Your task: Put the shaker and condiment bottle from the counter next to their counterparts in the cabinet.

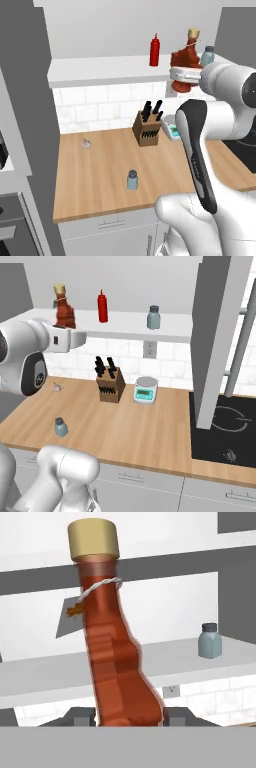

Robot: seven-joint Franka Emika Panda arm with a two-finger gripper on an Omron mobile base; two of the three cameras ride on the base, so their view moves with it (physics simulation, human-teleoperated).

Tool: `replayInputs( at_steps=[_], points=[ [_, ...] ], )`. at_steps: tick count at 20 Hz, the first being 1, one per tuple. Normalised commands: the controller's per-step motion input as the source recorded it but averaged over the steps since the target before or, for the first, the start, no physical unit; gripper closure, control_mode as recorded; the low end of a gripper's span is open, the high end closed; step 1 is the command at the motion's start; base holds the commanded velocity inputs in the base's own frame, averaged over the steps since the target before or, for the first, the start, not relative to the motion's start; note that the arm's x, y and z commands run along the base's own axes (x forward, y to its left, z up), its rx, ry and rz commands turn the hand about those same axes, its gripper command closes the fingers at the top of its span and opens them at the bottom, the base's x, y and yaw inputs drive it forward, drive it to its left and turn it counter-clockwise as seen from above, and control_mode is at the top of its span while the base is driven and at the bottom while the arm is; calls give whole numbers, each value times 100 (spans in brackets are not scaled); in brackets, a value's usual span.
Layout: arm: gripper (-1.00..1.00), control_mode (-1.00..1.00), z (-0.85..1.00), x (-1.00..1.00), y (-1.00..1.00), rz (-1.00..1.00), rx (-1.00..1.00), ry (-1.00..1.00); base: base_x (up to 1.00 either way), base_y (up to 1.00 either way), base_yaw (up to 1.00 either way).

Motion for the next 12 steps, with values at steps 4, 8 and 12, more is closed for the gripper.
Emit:
replayInputs(
  at_steps=[4, 8, 12],
  points=[
    [100, -100, 49, 19, 8, 0, 0, 9, 0, 0, 0],
    [100, -100, 32, 0, 8, 0, 0, 0, 0, 0, 0],
    [100, -100, -6, 4, 18, 0, 0, 0, 0, 0, 0]
  ],
)
